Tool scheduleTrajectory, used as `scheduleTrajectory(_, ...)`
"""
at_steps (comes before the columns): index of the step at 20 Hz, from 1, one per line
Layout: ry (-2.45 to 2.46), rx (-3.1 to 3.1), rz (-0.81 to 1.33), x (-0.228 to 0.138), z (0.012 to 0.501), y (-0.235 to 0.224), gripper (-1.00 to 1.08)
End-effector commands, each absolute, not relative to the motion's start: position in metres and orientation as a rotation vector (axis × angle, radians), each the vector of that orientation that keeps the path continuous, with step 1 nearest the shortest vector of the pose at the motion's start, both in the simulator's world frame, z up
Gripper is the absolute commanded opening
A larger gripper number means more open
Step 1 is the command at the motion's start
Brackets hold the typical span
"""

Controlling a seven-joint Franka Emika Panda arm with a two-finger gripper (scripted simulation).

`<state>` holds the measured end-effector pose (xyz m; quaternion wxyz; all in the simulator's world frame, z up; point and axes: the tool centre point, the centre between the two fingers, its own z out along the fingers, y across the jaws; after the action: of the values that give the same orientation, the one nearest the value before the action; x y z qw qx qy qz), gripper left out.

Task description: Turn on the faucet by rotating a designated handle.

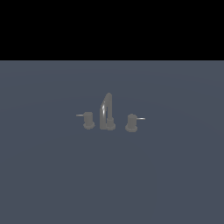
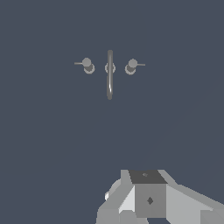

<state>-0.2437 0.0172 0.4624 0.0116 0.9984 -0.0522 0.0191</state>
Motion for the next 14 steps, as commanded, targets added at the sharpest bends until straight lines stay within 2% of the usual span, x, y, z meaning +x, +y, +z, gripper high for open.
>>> scheduleTrajectory(1, -0.221, 3.110, 0.058, -0.240, 0.453, 0.025, -1.00)
scheduleTrajectory(14, -0.624, 3.060, 0.048, -0.208, 0.386, 0.075, -1.00)
